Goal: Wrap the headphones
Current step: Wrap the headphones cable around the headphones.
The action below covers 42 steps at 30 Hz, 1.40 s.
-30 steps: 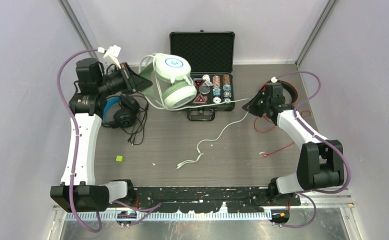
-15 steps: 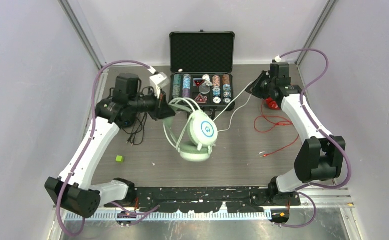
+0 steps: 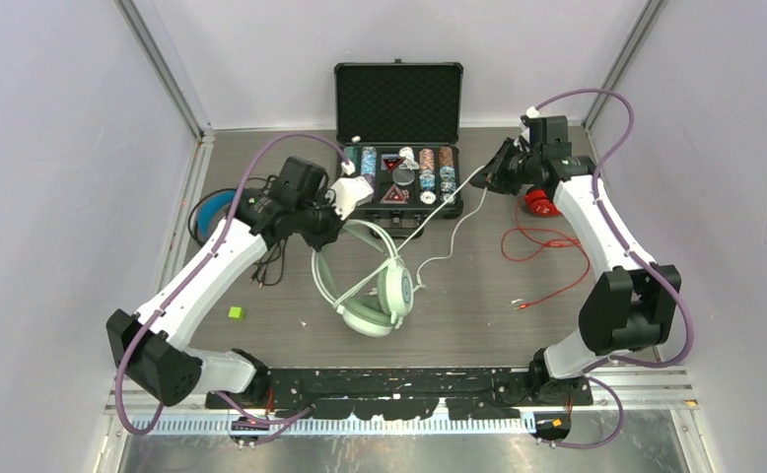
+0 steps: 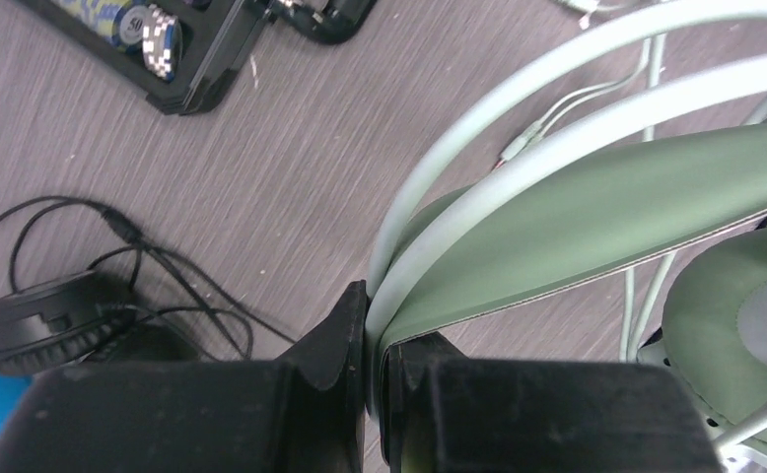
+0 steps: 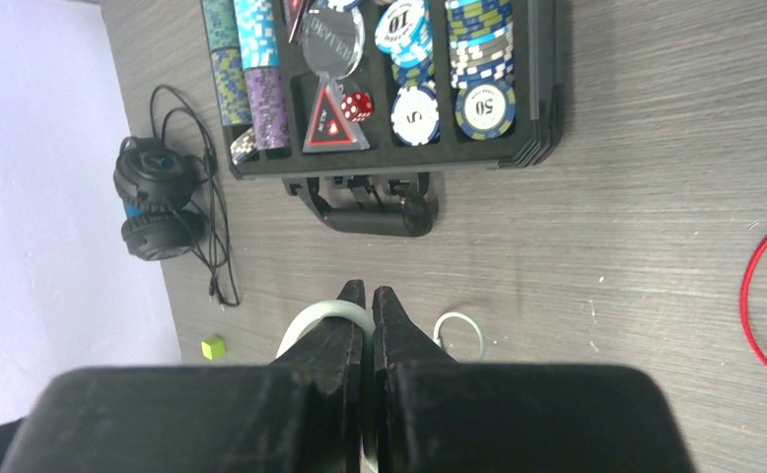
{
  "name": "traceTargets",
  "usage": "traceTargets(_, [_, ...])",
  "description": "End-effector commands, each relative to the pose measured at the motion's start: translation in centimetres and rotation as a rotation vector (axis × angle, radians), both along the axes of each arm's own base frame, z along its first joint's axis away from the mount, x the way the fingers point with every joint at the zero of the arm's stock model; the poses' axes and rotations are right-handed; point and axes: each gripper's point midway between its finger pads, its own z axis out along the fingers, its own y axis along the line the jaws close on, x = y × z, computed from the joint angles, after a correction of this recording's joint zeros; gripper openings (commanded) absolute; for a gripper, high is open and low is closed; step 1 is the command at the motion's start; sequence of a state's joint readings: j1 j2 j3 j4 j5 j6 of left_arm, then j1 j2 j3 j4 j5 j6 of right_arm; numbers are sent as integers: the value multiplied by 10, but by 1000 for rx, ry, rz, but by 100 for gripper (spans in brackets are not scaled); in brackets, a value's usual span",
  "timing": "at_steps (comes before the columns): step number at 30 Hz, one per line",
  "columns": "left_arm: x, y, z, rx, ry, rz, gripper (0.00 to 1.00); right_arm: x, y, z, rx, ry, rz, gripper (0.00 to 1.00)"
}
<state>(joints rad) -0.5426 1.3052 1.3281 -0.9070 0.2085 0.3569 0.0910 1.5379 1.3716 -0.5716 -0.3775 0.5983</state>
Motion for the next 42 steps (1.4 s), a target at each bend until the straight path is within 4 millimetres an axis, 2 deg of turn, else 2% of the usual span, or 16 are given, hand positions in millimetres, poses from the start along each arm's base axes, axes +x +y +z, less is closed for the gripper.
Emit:
traceTargets(1, [-5,20,3,138,-18,11,0,3,0,57,32,-149,11,1])
traceTargets(7, [3,24,0,193,-43,39,0,-18,33,79,74,-168,127,0])
traceTargets(8, [9,28,-1,233,-67,68,0,-28,47,94,98,-189,180,0])
traceTargets(11, [13,30,-4,274,-78,91,0,-44,62,112,135,-213,247,0])
traceTargets(15, [26,45,-9,383,-73,189,0,-76,85,130,187,-231,349,0])
traceTargets(18, [41,65,-8,510,-97,314,0,-102,100,140,231,-242,424,1])
traceTargets(22, [48,77,-8,599,-91,407,0,-123,109,151,277,-262,454,1])
traceTargets(27, [56,77,3,541,-143,496,0,-141,120,168,370,-282,501,0])
traceTargets(32, [59,81,17,495,-175,546,0,-147,118,183,377,-330,494,0])
traceTargets(38, [51,86,25,467,-196,532,0,-126,93,177,248,-379,316,0])
traceTargets(42, [44,89,26,450,-203,517,0,-118,76,180,217,-410,229,0])
